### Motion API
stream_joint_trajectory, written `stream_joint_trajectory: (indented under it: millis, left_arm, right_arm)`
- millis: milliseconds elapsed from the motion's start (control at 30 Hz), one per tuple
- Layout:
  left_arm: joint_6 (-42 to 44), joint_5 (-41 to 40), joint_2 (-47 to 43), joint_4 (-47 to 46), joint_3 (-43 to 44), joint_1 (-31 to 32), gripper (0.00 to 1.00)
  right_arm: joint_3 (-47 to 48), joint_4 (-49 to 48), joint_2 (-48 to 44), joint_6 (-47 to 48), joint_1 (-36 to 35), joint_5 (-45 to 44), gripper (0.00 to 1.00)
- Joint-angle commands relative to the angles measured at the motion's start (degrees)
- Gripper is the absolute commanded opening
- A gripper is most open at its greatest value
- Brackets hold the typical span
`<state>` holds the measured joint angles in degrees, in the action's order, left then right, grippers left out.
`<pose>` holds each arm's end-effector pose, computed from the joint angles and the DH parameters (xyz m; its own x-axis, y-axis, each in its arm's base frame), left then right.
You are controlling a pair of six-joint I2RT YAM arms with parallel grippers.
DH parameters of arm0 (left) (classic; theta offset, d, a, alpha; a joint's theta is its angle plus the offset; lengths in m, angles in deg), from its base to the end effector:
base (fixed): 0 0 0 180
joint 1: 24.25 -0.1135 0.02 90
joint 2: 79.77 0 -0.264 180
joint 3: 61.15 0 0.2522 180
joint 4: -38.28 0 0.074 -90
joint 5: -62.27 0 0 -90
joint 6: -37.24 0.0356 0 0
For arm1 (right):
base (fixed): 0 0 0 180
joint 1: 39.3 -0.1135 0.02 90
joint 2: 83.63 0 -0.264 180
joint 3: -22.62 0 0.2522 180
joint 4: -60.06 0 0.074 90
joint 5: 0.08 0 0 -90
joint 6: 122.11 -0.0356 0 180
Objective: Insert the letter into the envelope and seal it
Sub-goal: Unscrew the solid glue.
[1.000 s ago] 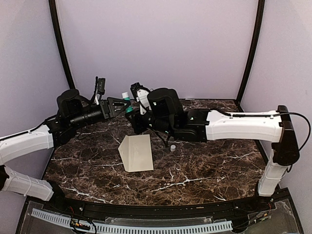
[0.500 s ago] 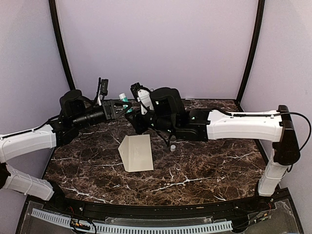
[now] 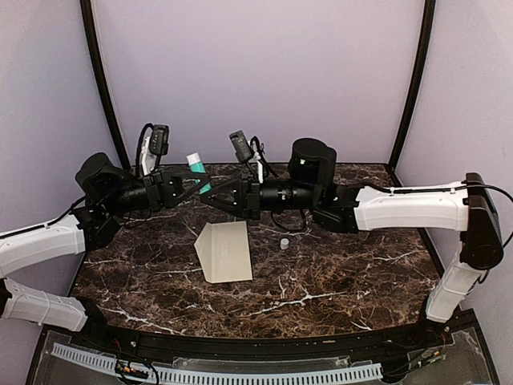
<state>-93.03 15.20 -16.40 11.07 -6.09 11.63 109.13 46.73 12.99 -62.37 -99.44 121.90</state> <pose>0.1850 -0.1638 0.3455 -0.4146 -0.2842 -0.8645 0.8954 0.0418 -0.4432 0.1842 0.3587 0.3373 -0.4792 0.0238 -0.8774 -0.8769 -0.0559 0.4774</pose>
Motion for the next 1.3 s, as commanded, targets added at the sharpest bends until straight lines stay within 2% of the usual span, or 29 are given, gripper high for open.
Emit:
stream_joint_trajectory:
  millis: [0,100,167,233,367,467,633,767,1067,1267]
  left_arm:
    - [-0.1,9.4,-1.8,-6.6,-0.5,0.2,0.00]
    - [0.0,10.9,-2.1,-6.4,-0.5,0.2,0.00]
    - [0.3,10.5,-2.7,-5.5,-0.6,0.2,0.00]
    - [0.9,8.1,-3.8,-3.9,-1.0,0.2,0.00]
    - [4.0,-2.8,-7.0,2.8,-1.6,0.2,0.00]
    - [4.7,-12.3,-8.1,7.8,-0.9,0.2,0.00]
    - [4.0,-19.6,-6.5,16.5,1.9,0.1,0.00]
    - [2.8,-23.3,-5.3,19.9,2.8,0.1,0.00]
    - [2.2,-23.4,-4.3,20.1,2.8,0.1,0.00]
    - [2.0,-22.7,-4.0,20.0,3.1,0.1,0.00]
  right_arm:
    - [0.5,-13.2,0.5,-7.1,0.2,14.0,0.02]
    - [0.7,-12.7,0.8,-7.1,0.1,14.2,0.05]
    - [0.8,-11.7,0.4,-6.6,0.1,13.3,0.11]
    - [0.3,-9.3,-0.7,-4.8,0.2,10.3,0.24]
    - [-1.4,-0.5,-4.8,1.2,0.1,-2.1,0.55]
    - [-1.5,6.7,-6.8,5.4,-0.5,-14.3,0.67]
    - [3.9,18.2,-4.5,12.8,-5.8,-36.1,0.68]
    - [10.8,24.8,0.3,16.1,-9.9,-50.1,0.63]
    - [21.5,35.4,8.8,18.0,-12.0,-56.5,0.56]
    - [23.0,35.5,10.1,17.8,-12.2,-58.6,0.51]
